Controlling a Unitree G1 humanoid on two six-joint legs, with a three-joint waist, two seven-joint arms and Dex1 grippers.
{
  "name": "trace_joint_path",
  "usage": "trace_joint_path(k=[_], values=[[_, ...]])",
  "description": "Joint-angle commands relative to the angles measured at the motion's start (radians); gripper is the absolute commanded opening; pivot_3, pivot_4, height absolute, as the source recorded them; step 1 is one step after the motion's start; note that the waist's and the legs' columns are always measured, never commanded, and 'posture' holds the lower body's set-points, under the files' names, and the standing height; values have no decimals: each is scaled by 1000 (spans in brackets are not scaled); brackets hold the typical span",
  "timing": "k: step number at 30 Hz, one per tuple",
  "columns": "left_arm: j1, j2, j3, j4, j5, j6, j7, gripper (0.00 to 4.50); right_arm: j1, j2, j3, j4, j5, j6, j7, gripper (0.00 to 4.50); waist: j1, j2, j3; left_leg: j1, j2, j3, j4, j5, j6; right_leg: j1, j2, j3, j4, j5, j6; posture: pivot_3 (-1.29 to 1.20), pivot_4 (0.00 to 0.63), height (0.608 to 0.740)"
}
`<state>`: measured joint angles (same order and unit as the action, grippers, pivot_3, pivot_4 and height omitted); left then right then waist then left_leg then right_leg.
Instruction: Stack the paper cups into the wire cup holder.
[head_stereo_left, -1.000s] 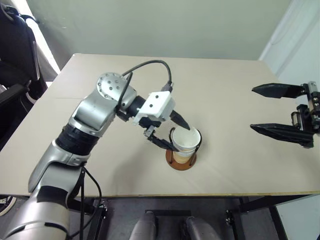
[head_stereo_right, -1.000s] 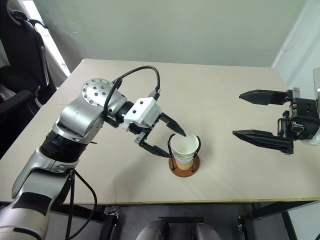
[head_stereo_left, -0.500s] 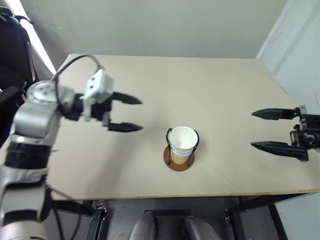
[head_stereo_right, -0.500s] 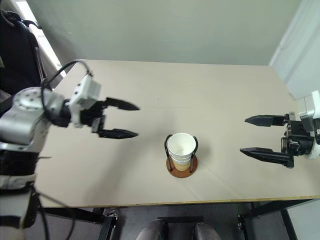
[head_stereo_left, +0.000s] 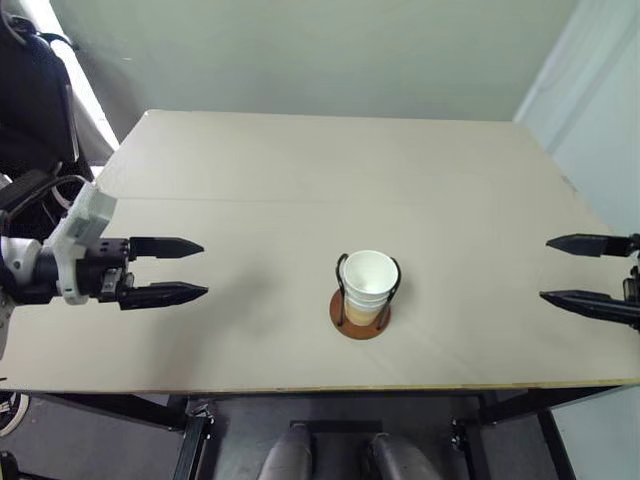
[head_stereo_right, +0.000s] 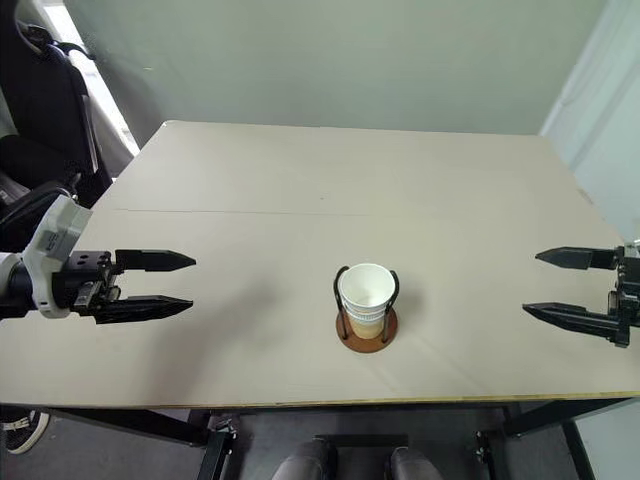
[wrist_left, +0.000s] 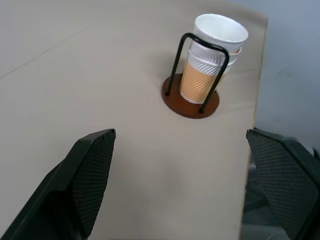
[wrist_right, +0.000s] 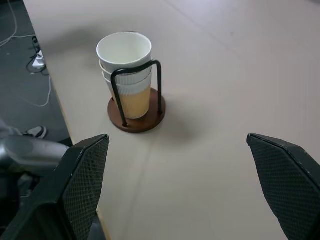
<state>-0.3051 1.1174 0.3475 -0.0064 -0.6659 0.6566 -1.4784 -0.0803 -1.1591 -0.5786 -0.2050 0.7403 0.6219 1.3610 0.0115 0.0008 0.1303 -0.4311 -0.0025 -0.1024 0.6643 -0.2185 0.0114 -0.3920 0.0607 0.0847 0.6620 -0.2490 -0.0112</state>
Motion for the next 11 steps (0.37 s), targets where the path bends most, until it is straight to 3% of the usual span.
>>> trace_joint_path(k=[1, 11], values=[[21, 12, 63, -54, -35, 17, 23, 4479, -56, -25, 33, 19, -5, -24, 11, 4500, -3, 0, 0, 1, 0, 0, 0, 0, 0, 1, 0, 0, 0, 0, 0, 0, 150, 740], [72, 13, 97, -93, -70, 36, 60, 4479, -81, -21, 58, 37, -23, -43, 30, 4500, -3, 0, 0, 1, 1, 0, -4, -2, -1, 0, 1, 0, 0, 0, 0, 0, 150, 740]])
